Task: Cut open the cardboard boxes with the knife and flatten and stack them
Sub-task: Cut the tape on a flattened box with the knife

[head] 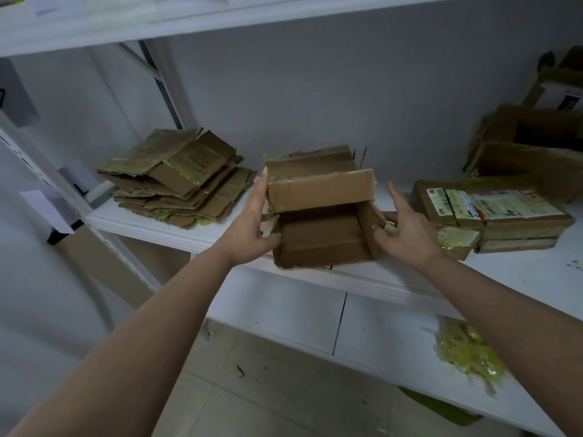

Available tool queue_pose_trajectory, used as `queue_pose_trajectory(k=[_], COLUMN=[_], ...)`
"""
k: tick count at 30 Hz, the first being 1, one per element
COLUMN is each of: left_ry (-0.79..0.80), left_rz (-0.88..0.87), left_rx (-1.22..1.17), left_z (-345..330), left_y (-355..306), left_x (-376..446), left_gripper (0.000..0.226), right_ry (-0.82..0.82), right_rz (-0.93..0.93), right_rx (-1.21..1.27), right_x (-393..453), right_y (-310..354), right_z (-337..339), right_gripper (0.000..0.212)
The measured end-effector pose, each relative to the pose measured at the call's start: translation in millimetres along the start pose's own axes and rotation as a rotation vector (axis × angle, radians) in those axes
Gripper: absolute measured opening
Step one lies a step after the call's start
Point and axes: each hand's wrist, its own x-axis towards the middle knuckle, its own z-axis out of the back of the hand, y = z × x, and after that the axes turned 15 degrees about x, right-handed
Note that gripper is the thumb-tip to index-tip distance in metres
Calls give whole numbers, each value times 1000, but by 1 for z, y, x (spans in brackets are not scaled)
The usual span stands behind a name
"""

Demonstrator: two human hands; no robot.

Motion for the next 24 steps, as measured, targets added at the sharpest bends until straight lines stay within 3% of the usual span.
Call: queue_pose_trajectory(k=[6, 13, 17, 20, 24], left_ry=[-86, -33, -137, -232, -142], left_rz=[98, 60, 124, 201, 280], left_rx=[-12, -143, -193, -95, 1], left_z=[5, 7, 18, 22, 17], left_y=[3, 6, 1, -4, -10], left_x=[-10, -17, -14, -5, 17], left_gripper=[96, 82, 65, 49, 52], right_ry=[-2, -40, -219, -365, -365], right_rz=[114, 104, 19, -71, -175], right_rx=[91, 220, 399, 497, 547], right_x=[5, 4, 9, 20, 42], right_y=[-12, -17, -11, 0, 8], right_z=[10, 14, 25, 35, 43], right_gripper=[56, 46, 33, 24, 21])
